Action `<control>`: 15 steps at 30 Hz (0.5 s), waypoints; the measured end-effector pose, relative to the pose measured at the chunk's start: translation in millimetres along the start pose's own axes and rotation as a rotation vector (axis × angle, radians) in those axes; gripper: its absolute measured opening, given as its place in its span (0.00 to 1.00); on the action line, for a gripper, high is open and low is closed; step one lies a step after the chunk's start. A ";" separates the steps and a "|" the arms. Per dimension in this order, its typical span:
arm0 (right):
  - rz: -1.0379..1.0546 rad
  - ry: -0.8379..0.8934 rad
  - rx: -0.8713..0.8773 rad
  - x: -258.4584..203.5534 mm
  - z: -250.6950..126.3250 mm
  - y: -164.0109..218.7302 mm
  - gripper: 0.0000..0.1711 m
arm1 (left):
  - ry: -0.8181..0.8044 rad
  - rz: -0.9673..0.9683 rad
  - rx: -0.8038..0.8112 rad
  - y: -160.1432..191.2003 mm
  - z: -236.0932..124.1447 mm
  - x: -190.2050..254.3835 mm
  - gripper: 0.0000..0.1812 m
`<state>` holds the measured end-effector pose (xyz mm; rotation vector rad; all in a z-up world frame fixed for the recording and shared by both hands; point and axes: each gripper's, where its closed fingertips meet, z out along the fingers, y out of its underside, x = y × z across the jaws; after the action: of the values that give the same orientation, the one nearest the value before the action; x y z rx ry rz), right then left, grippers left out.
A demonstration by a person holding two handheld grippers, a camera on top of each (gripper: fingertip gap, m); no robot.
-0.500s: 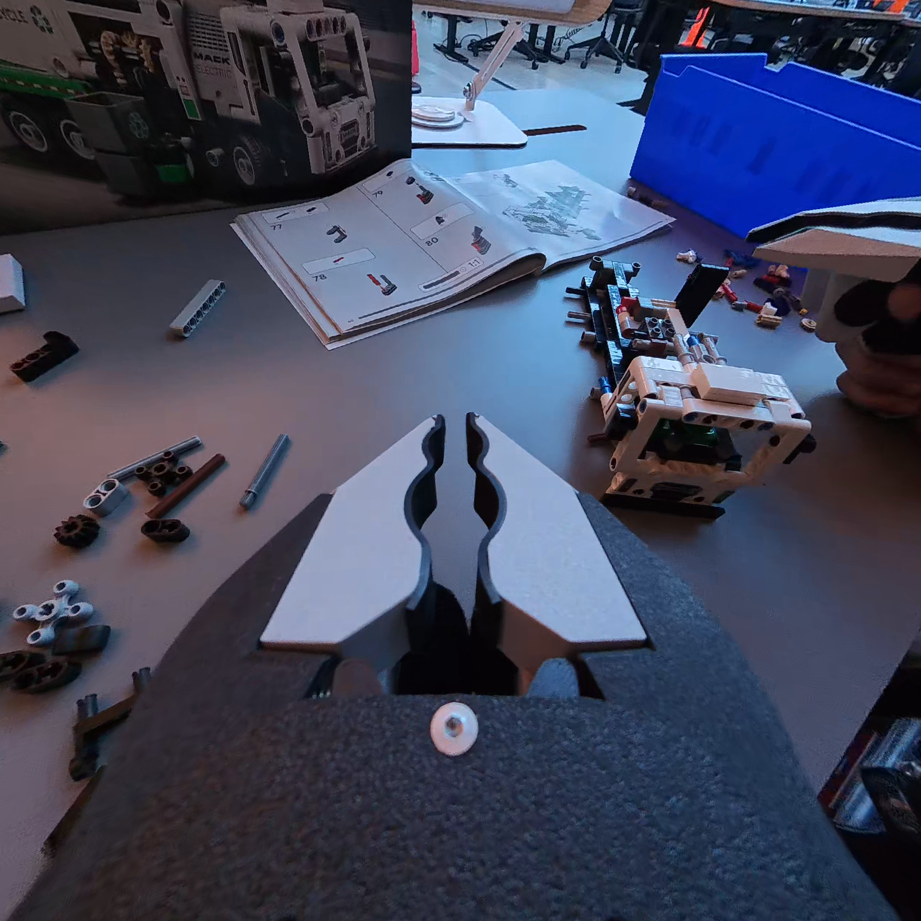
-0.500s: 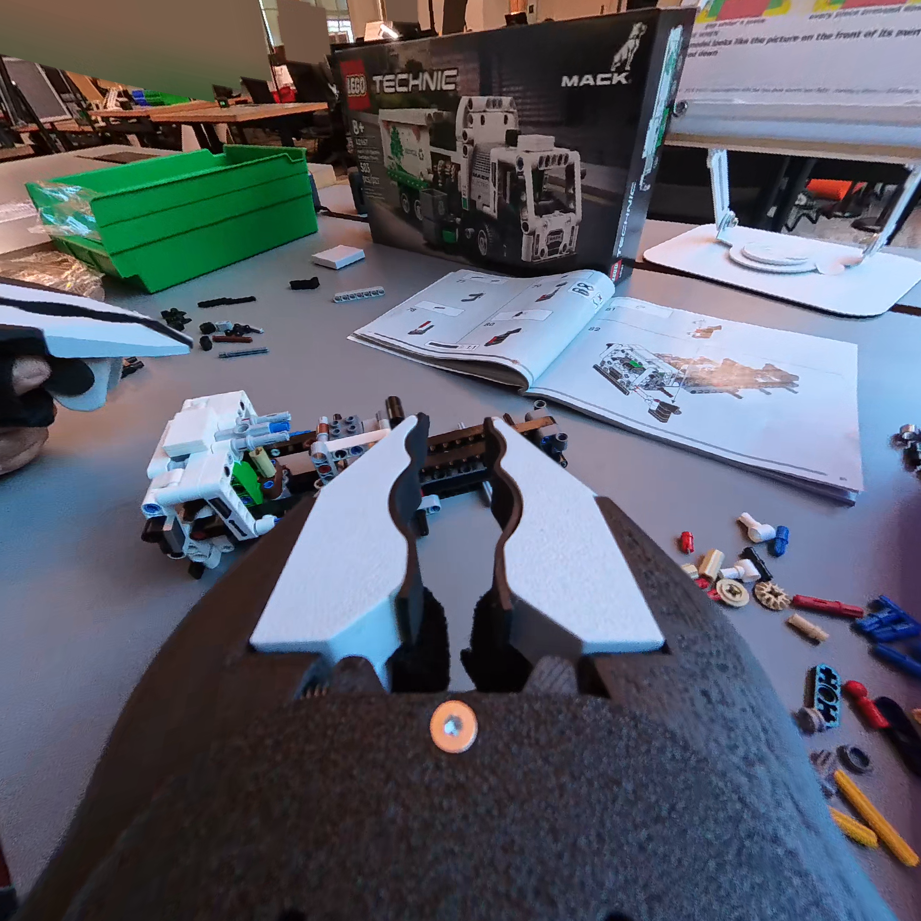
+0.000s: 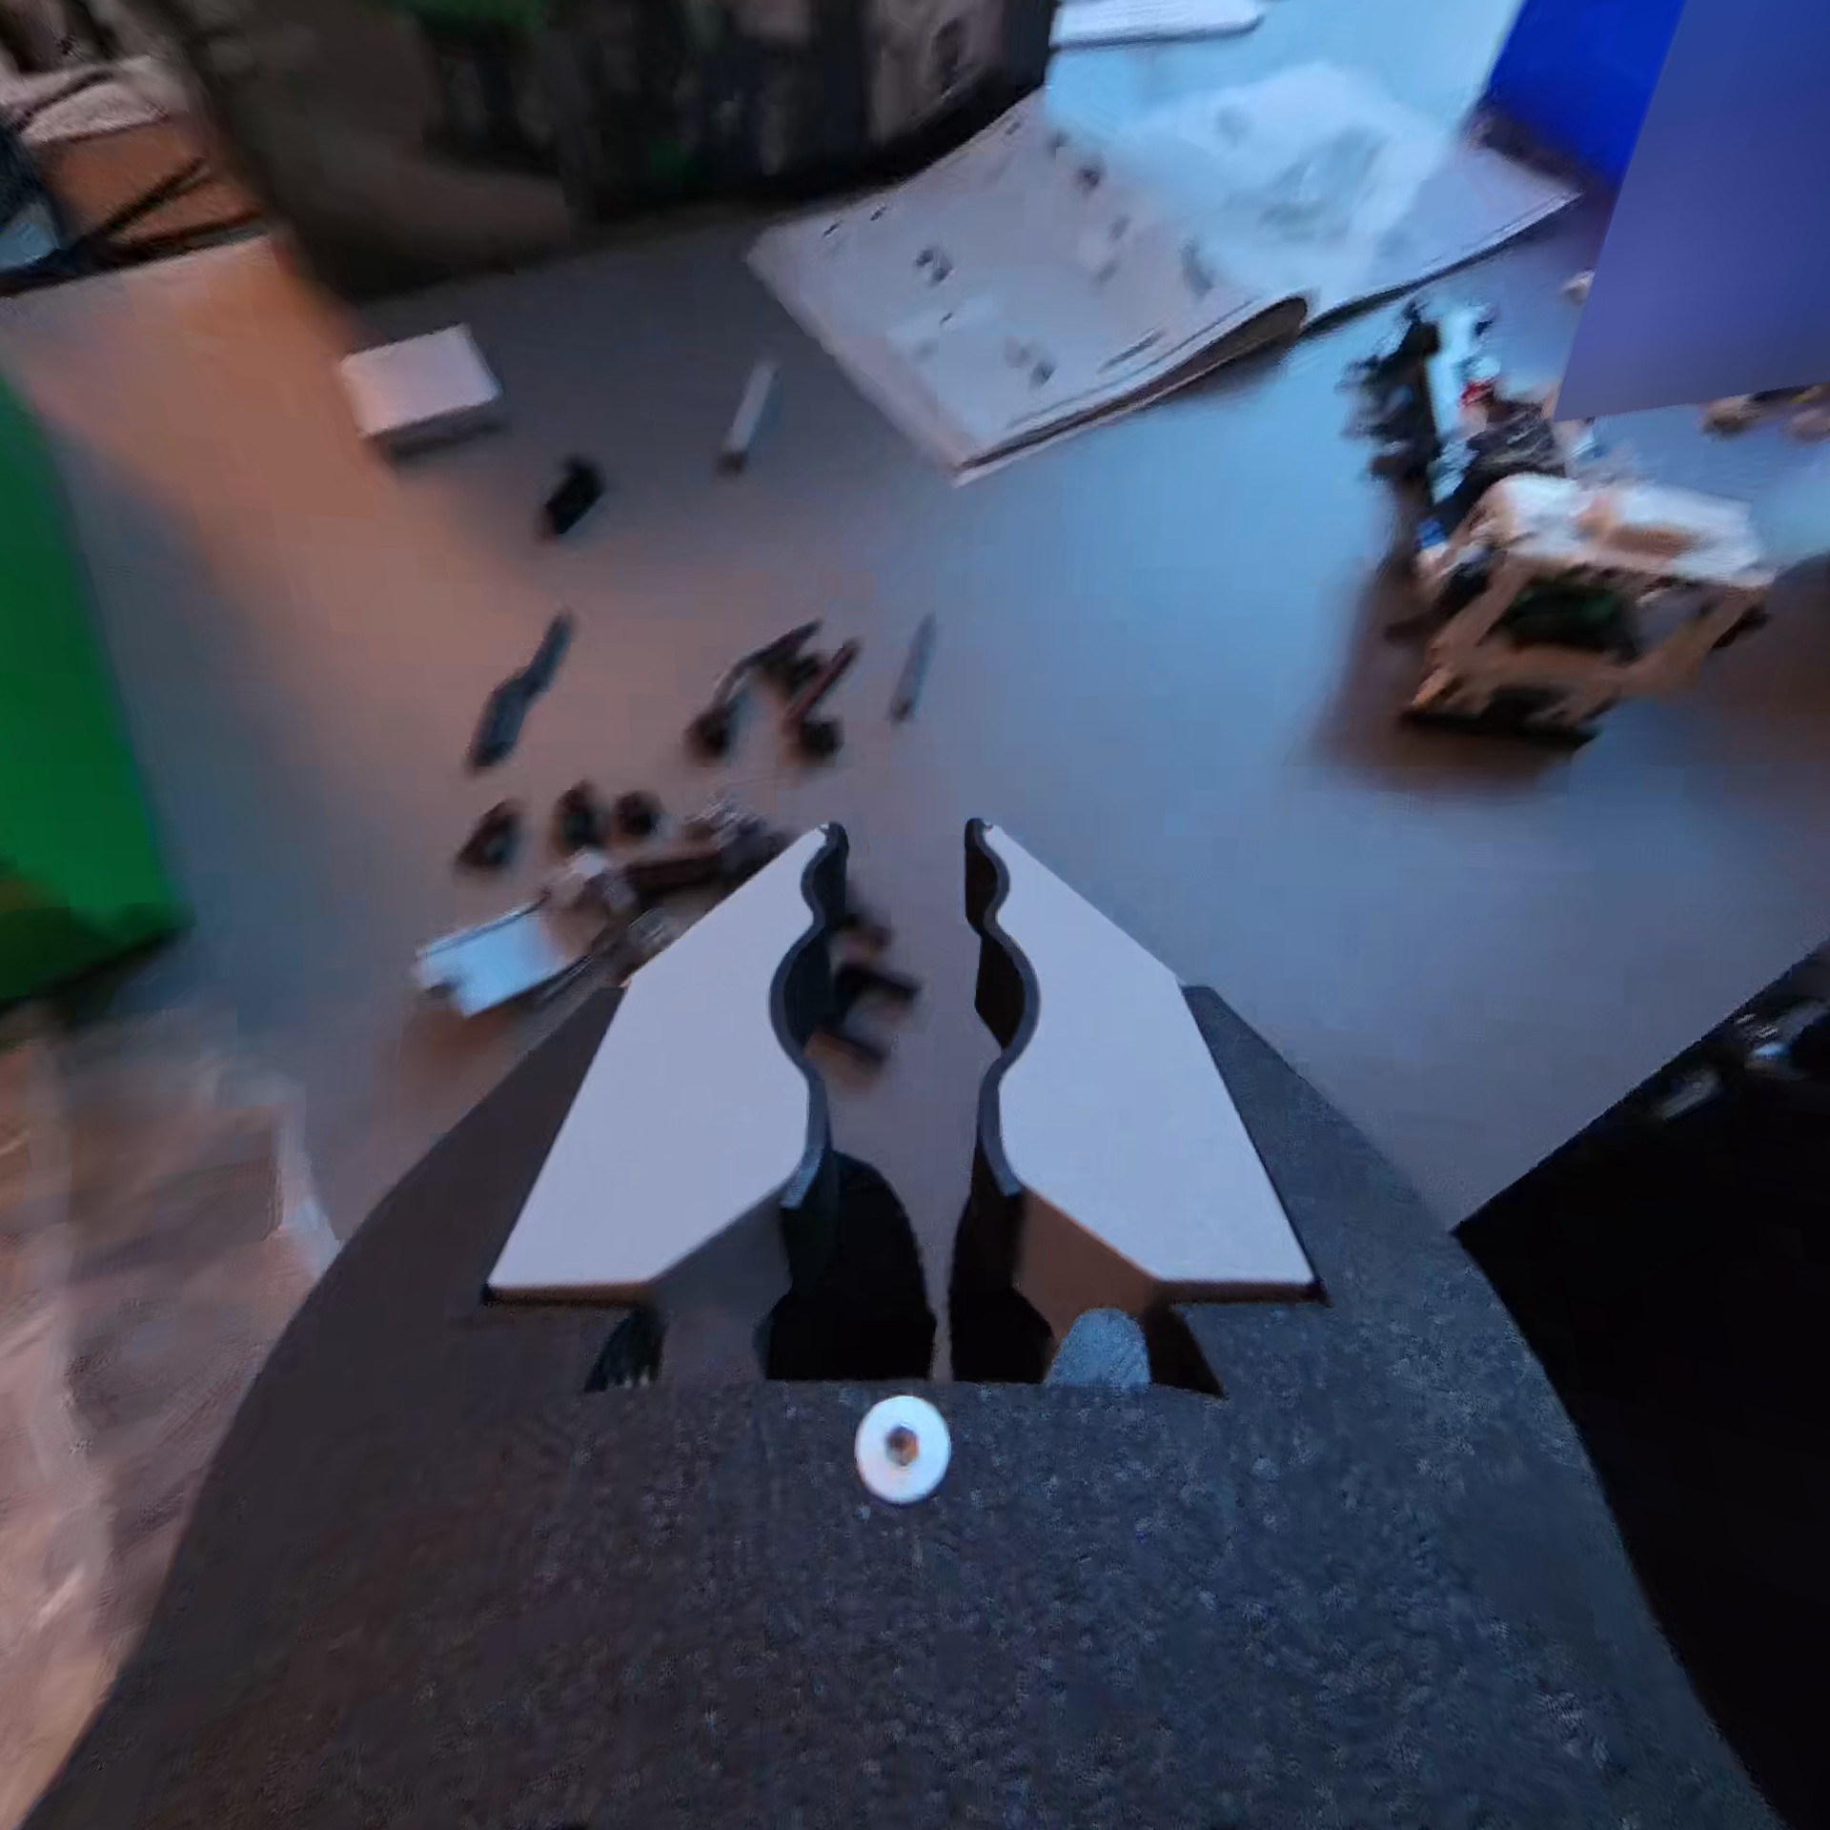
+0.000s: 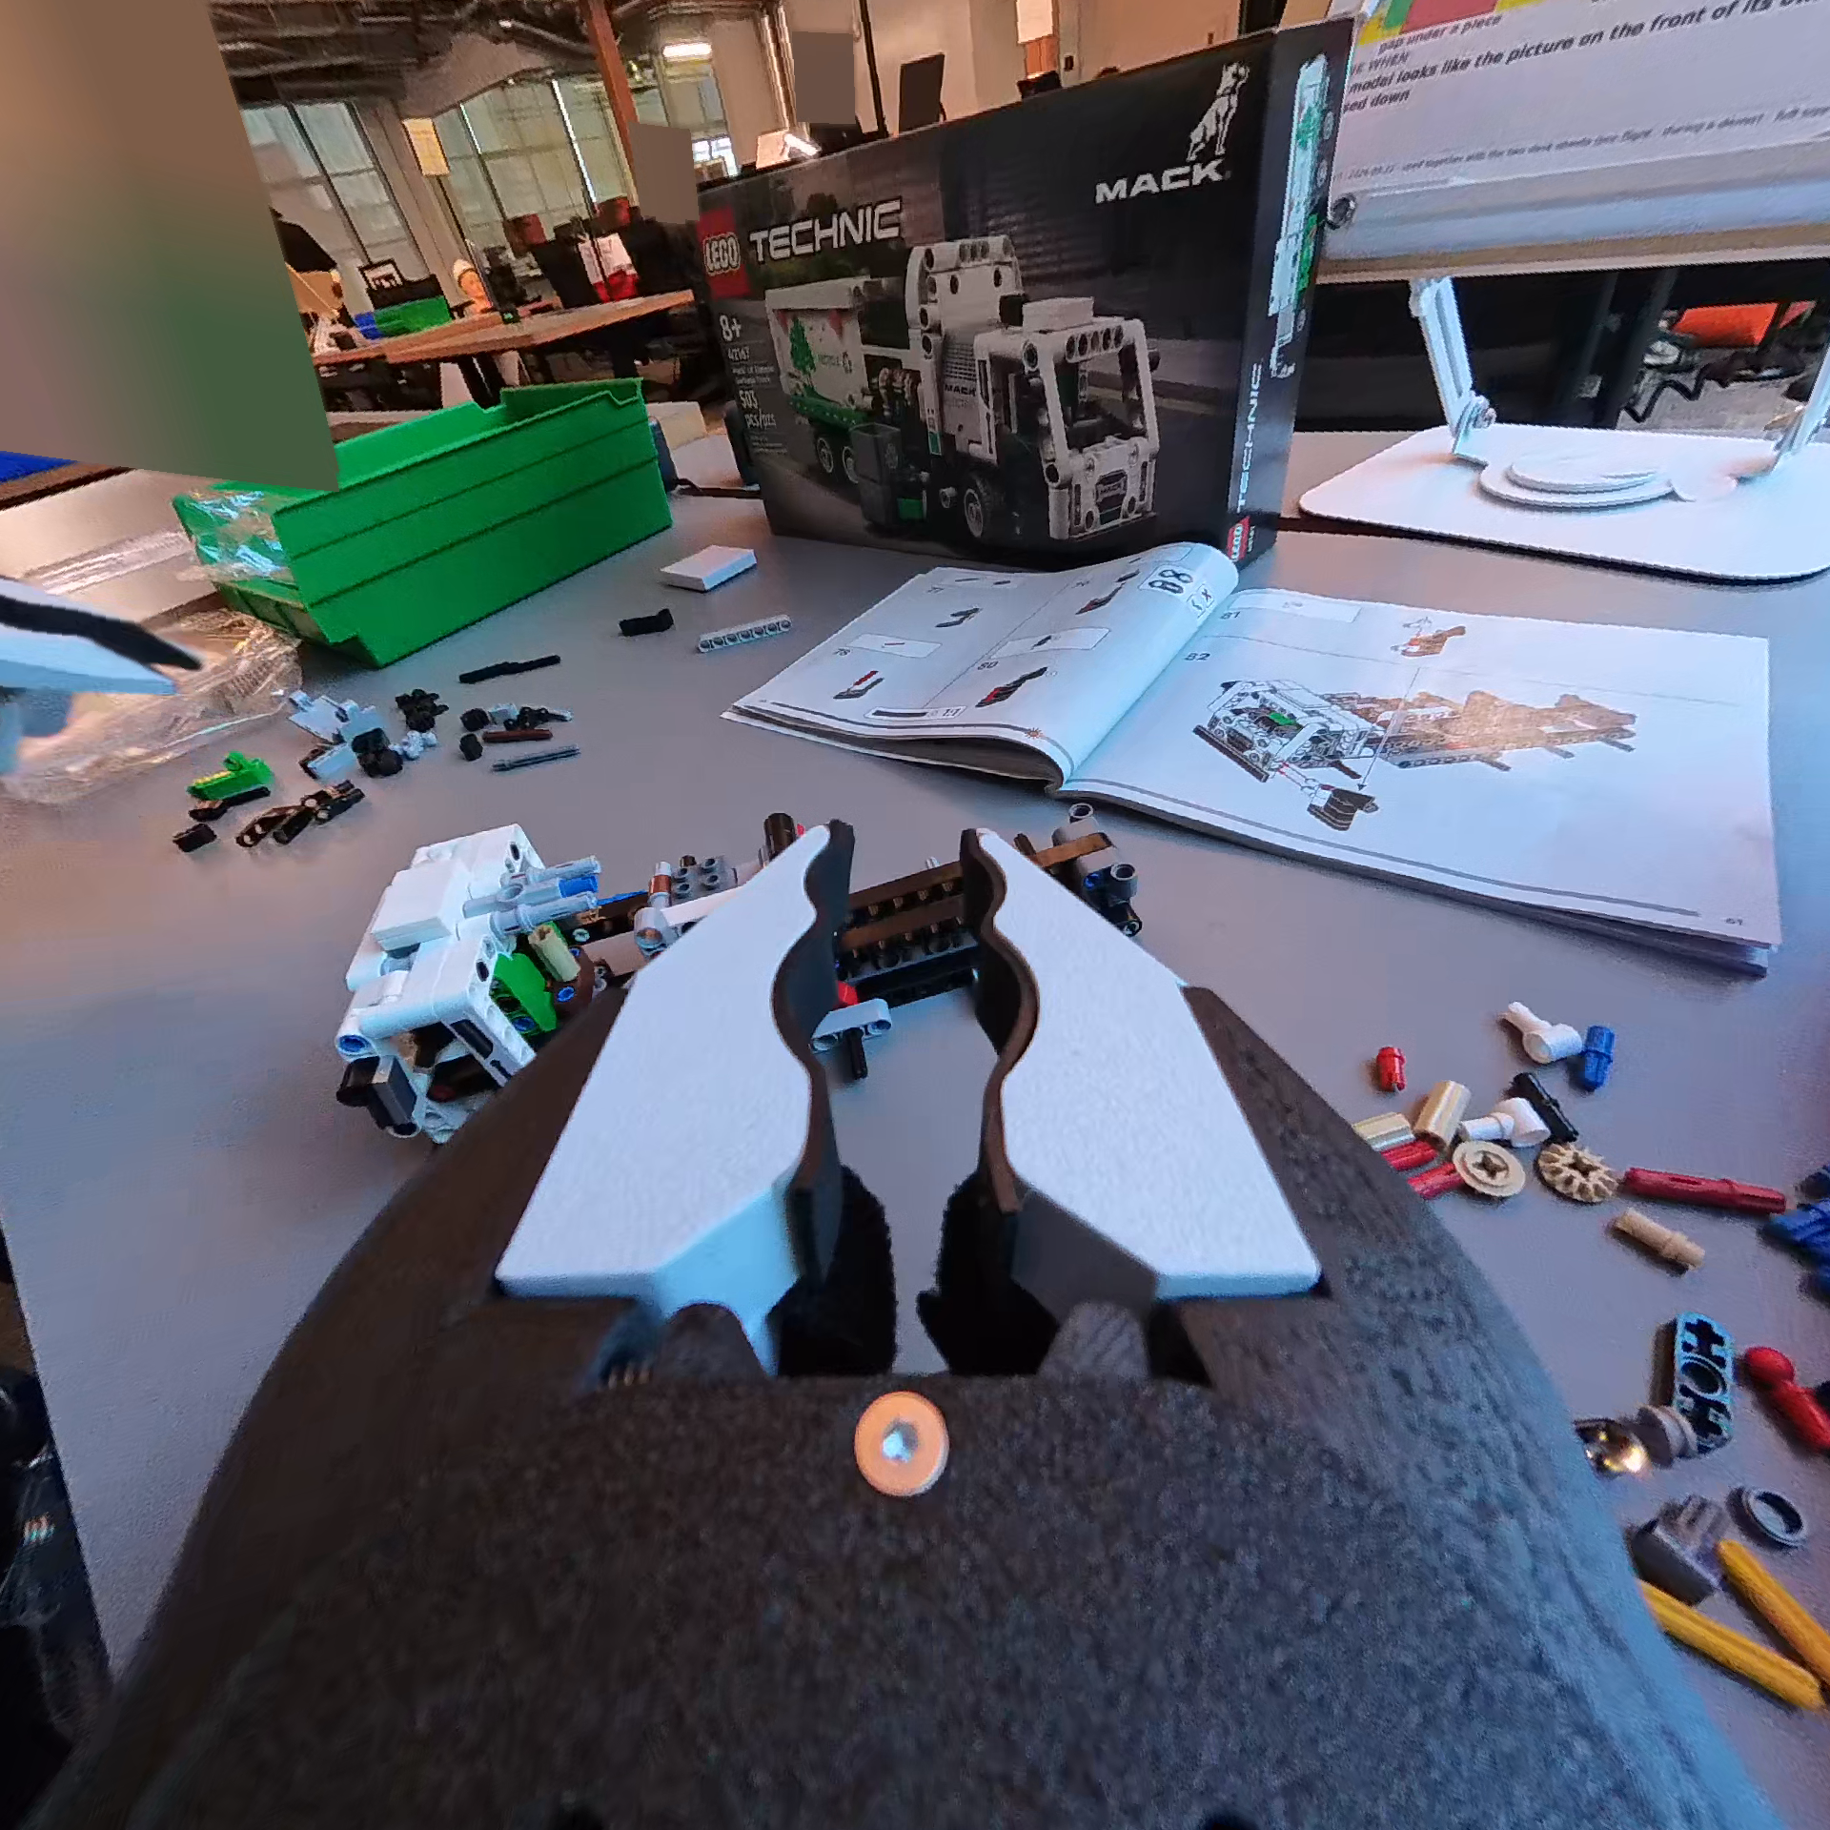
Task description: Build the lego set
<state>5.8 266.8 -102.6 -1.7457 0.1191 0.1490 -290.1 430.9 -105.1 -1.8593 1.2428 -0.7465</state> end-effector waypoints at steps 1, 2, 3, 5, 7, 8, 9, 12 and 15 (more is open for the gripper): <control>0.000 0.000 -0.003 -0.1 0.3 0.5 0.12 | -0.036 0.005 -0.040 7.6 -12.7 -15.0 0.13; -0.003 0.001 -0.007 -0.2 0.7 1.0 0.12 | -0.055 0.016 -0.064 13.9 -23.0 -25.2 0.13; -0.008 0.003 -0.010 -0.5 1.1 1.4 0.12 | -0.053 0.029 -0.094 21.6 -30.4 -30.7 0.13; -0.022 0.010 -0.016 -1.3 1.7 2.1 0.12 | -0.034 0.045 -0.169 38.5 -37.0 -34.2 0.14; -0.037 0.013 -0.025 -2.3 2.6 3.2 0.12 | -0.012 0.070 -0.235 53.1 -36.5 -31.5 0.14; -0.045 0.014 -0.028 -3.0 2.9 3.7 0.12 | -0.012 0.083 -0.245 57.5 -34.7 -31.2 0.14; -0.051 0.013 -0.030 -3.7 3.1 4.0 0.12 | -0.004 0.098 -0.257 62.3 -32.8 -30.2 0.14; -0.055 0.016 -0.031 -3.9 3.2 4.1 0.12 | -0.020 0.126 -0.296 75.2 -29.2 -37.4 0.14; -0.043 0.022 -0.023 -1.8 2.4 3.1 0.12 | -0.071 0.134 -0.332 84.2 -29.3 -54.3 0.14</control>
<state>3.5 268.7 -105.7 -1.7723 0.0963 0.0998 -373.6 454.0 -163.1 -2.0188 1.4990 -0.4166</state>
